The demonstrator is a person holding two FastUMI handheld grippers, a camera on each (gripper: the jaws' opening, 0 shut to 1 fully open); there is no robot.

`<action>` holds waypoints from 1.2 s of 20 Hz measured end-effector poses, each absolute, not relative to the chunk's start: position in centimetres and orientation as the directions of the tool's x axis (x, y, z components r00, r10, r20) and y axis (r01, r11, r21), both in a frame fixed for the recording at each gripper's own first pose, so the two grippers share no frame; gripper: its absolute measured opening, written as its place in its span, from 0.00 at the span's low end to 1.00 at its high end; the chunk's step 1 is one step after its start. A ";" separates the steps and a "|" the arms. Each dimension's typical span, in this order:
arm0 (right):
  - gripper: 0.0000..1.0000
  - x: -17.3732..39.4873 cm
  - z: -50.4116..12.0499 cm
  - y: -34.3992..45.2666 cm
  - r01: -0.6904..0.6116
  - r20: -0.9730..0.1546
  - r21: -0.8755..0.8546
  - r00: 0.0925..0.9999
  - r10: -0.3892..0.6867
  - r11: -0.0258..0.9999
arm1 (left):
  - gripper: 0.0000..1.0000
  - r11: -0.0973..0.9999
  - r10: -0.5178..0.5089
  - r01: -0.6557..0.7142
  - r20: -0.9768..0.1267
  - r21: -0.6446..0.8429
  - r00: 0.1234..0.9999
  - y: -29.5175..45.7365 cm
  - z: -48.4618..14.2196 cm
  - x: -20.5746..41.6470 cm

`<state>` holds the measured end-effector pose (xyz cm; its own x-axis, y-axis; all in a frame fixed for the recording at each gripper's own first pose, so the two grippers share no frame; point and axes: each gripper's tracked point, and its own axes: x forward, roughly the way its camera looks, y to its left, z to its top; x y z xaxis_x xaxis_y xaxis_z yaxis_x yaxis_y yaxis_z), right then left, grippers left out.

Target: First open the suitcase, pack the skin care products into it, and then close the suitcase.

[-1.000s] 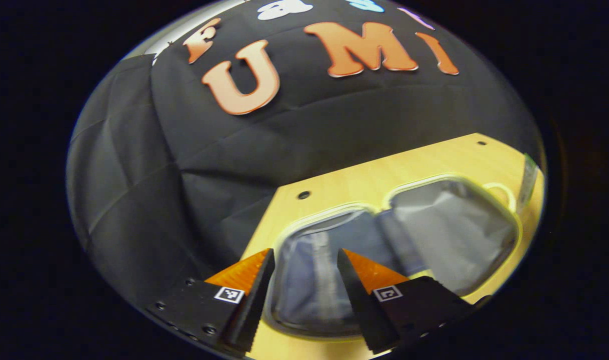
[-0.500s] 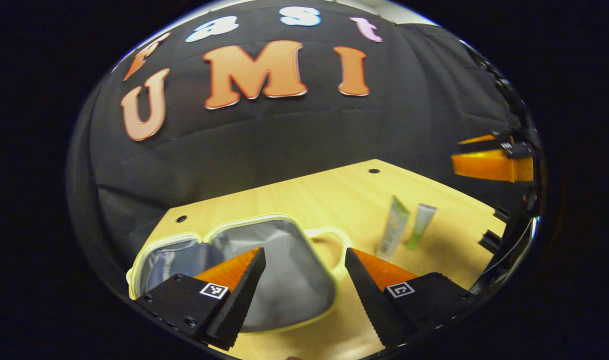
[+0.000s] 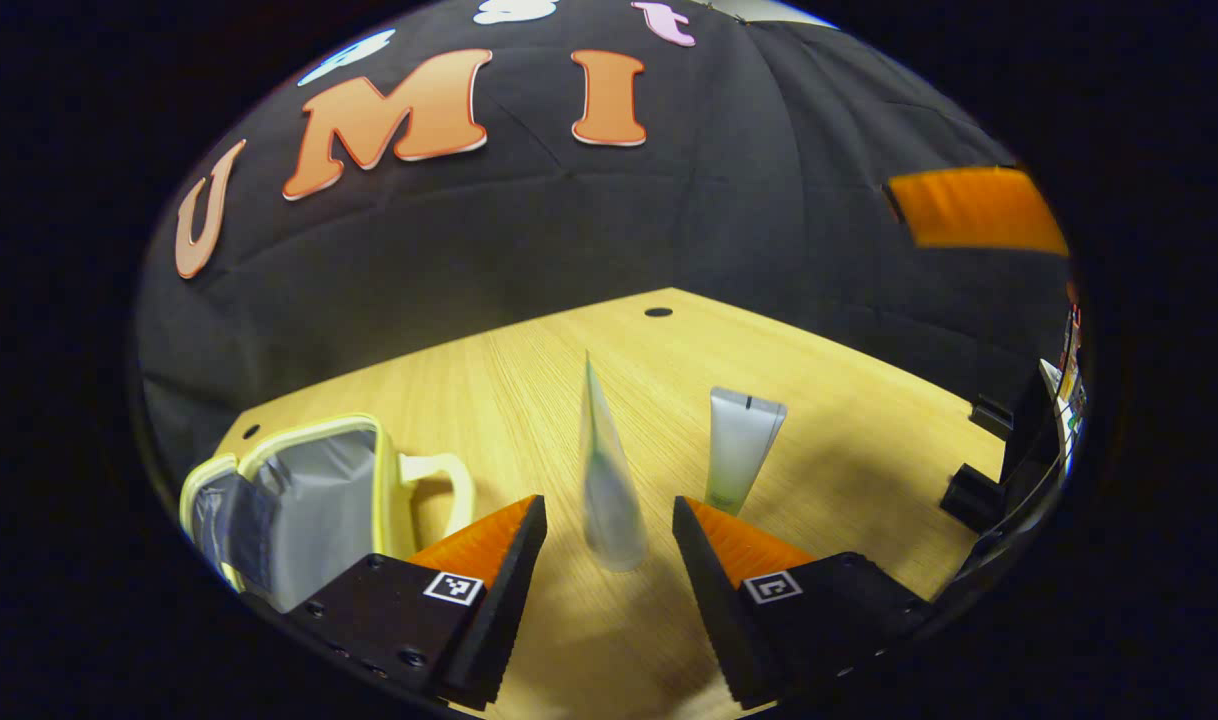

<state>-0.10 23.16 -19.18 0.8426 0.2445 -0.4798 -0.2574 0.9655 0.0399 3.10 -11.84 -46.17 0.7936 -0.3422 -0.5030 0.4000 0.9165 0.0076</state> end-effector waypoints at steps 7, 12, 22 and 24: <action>0.96 0.3 -22.4 24.3 -0.324 -0.525 0.082 0.790 0.317 0.943 | 0.36 0.941 -0.322 0.328 -0.503 -0.079 0.802 -10.7 -43.4 4.9; 0.96 -1.1 -27.5 27.6 -0.414 -0.591 0.117 0.701 0.399 0.903 | 0.37 0.963 -0.255 0.265 -0.446 -0.041 0.858 -7.0 -35.5 5.0; 0.70 0.0 -37.3 32.3 -0.502 -0.686 0.190 0.547 0.479 0.844 | 0.38 0.998 0.044 -0.019 -0.466 0.059 0.883 4.2 -31.7 -0.3; 0.55 0.0 -38.1 33.1 -0.498 -0.695 0.225 0.521 0.496 0.838 | 0.36 0.995 0.094 -0.067 -0.476 0.072 0.874 5.8 -31.9 -1.1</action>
